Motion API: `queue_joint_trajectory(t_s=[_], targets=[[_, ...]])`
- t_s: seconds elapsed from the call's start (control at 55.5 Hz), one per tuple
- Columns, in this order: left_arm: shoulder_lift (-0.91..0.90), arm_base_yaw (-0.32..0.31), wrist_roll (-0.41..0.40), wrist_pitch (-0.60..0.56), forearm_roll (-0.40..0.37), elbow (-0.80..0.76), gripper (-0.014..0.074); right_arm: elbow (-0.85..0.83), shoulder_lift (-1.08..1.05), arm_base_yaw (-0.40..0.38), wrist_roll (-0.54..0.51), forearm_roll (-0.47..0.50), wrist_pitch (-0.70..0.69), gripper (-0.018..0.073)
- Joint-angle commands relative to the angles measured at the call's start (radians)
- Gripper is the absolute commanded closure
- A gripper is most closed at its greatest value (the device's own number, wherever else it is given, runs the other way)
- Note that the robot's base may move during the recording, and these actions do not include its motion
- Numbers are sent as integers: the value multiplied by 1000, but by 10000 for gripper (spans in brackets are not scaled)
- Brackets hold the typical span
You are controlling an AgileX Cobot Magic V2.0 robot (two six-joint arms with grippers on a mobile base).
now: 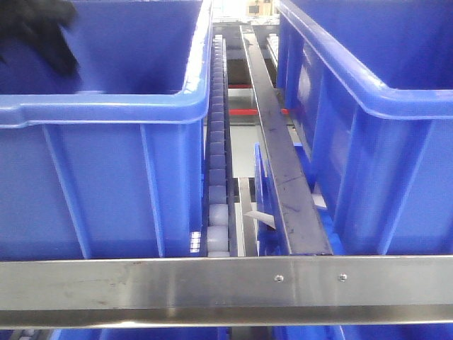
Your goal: Pick and sort blue part to right shelf
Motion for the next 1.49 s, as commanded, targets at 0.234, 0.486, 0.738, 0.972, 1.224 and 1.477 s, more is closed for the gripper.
queue_joint_trajectory(t_s=[0.234,0.486,0.738,0.972,1.224,1.477], targets=[[128,-6,-12,-61,-13,-99,386,-31,-2,-5,-7,-14,-90,333],[152,-6,-12,-30,-13,-99,292,-31,-2,-5,-7,-14,-90,333],[152,-6,-12,-10,-13,-99,38,-31,-2,-5,-7,-14,-90,333],[119,-6,-12,75,-13,-127,44,-31,-2,-5,-7,-14,-90,333],[-102,-6,-12,99,-13,-103,245,-31,-2,-5,-7,-14,-90,333],[-385,-6,-14,45,-12,85,477,-31,-2,-5,-7,-14,-89,333]])
